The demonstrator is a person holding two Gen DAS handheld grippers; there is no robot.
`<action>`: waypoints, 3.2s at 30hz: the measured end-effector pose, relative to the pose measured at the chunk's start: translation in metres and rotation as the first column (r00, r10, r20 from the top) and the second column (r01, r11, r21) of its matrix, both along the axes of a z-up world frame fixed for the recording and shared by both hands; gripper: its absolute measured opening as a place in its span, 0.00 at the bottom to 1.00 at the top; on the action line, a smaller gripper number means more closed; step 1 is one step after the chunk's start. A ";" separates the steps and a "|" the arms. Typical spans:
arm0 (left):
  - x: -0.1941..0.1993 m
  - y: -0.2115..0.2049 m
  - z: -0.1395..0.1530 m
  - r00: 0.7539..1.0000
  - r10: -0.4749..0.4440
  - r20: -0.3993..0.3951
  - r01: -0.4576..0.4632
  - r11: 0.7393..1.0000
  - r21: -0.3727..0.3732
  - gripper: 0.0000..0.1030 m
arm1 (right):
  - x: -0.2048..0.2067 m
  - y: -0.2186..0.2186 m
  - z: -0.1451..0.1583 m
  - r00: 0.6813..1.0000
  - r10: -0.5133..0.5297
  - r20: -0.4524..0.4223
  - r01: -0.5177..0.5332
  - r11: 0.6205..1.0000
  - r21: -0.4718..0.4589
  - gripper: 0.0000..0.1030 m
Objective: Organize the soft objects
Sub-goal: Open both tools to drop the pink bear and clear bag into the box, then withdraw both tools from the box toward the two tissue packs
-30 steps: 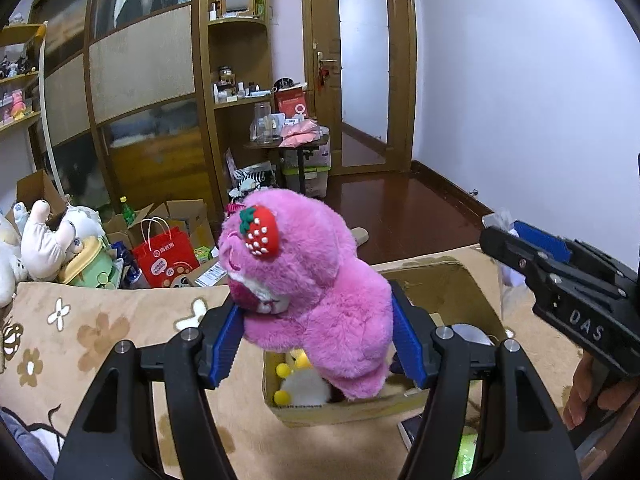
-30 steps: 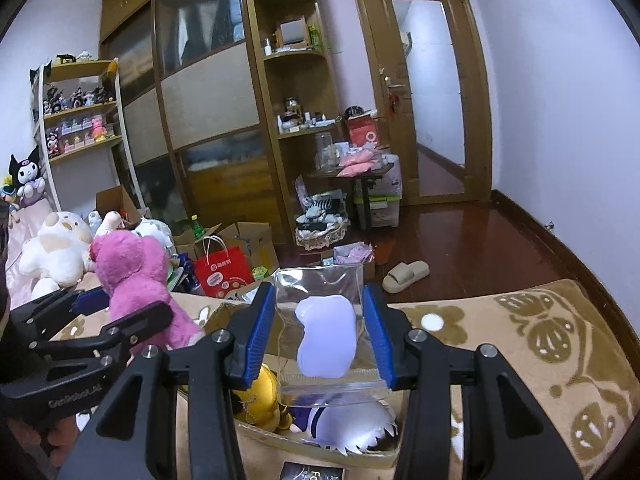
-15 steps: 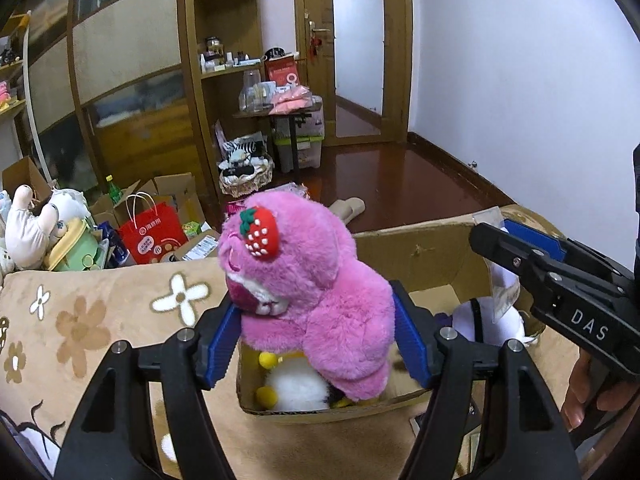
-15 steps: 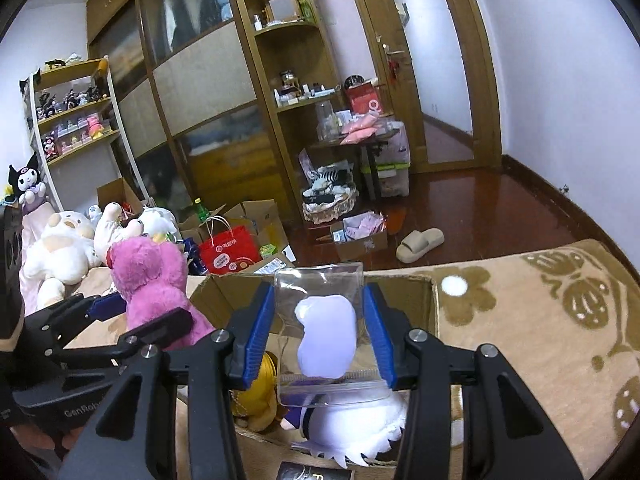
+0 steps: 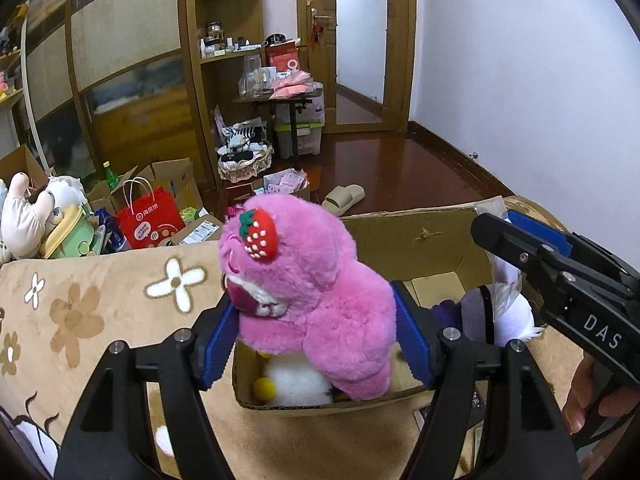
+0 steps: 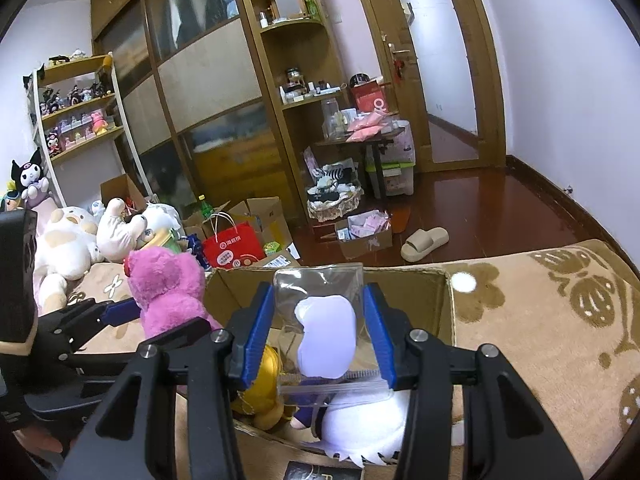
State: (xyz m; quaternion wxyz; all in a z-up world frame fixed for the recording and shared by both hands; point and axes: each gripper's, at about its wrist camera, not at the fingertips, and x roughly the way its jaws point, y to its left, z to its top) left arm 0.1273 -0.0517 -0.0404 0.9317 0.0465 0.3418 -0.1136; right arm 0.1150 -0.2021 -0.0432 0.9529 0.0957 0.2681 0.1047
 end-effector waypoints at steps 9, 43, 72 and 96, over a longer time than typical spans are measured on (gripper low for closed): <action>0.003 0.000 -0.002 1.000 0.008 -0.016 -0.008 1.000 0.005 0.73 | 0.001 0.001 -0.003 1.000 -0.001 -0.014 0.001 1.000 0.001 0.49; -0.040 0.010 0.013 0.997 0.038 -0.060 -0.035 0.998 0.052 0.96 | -0.054 -0.023 0.017 0.993 -0.102 -0.059 0.102 0.995 0.004 0.96; -0.104 0.020 0.020 0.993 -0.001 -0.120 0.007 0.998 0.056 0.96 | -0.135 -0.011 0.011 0.977 -0.166 -0.133 0.157 0.984 -0.079 1.00; -0.071 0.017 -0.002 0.981 -0.044 -0.190 0.047 0.999 0.009 0.96 | -0.113 -0.030 -0.038 0.911 -0.244 -0.332 0.239 0.969 -0.056 1.00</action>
